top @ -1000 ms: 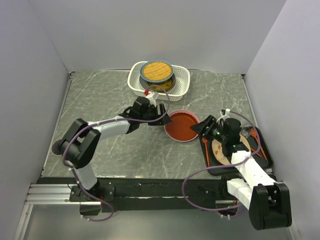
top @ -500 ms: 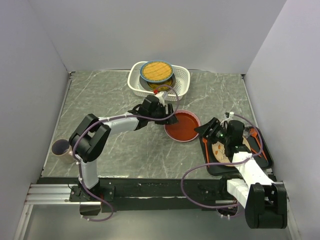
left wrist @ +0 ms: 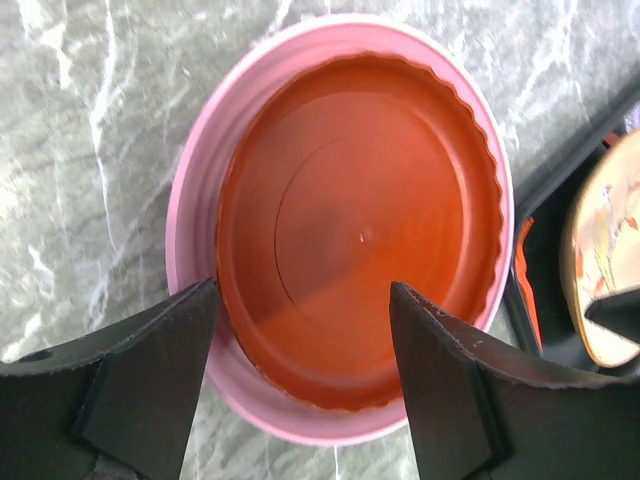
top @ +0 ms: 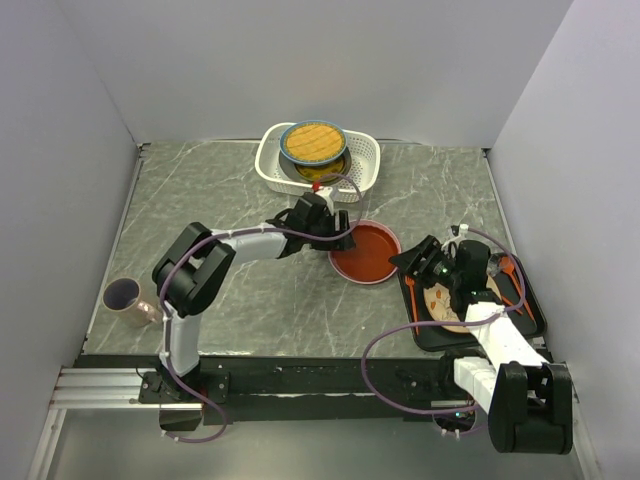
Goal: Place the plates into the plastic bin on the countertop
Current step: Pick up the plate at the center of the board.
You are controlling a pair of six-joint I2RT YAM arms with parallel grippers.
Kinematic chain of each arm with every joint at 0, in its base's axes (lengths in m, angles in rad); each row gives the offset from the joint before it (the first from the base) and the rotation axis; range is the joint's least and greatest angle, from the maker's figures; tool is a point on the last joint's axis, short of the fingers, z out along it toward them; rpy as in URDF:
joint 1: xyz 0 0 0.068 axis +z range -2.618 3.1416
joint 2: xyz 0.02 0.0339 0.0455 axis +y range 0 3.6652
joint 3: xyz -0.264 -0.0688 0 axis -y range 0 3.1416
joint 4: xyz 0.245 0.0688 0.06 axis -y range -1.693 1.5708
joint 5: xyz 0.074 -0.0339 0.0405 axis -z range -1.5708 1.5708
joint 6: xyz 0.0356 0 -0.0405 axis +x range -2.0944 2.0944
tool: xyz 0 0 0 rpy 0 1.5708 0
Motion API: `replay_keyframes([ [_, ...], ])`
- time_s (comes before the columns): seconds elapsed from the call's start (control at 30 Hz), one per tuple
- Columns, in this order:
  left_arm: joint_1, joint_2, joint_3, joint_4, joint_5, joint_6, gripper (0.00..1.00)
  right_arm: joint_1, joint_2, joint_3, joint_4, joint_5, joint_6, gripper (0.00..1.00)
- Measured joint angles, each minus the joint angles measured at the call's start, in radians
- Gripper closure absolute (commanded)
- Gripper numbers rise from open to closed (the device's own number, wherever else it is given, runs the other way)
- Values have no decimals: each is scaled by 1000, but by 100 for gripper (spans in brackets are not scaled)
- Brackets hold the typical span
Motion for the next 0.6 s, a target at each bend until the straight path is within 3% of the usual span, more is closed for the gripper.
replay_keyframes([
  [0.2,-18,36,45,-24,-50,10,27,-3,0,0,0,-6,-7,33],
  [0.33,-34,56,70,-44,-76,14,35,-10,0,0,0,-7,-8,33],
  [0.5,-43,76,75,-56,-100,23,57,-19,-2,-4,-2,-10,-11,33],
  [0.6,-43,88,76,-60,-108,23,78,-24,-4,-4,-1,-11,-11,33],
])
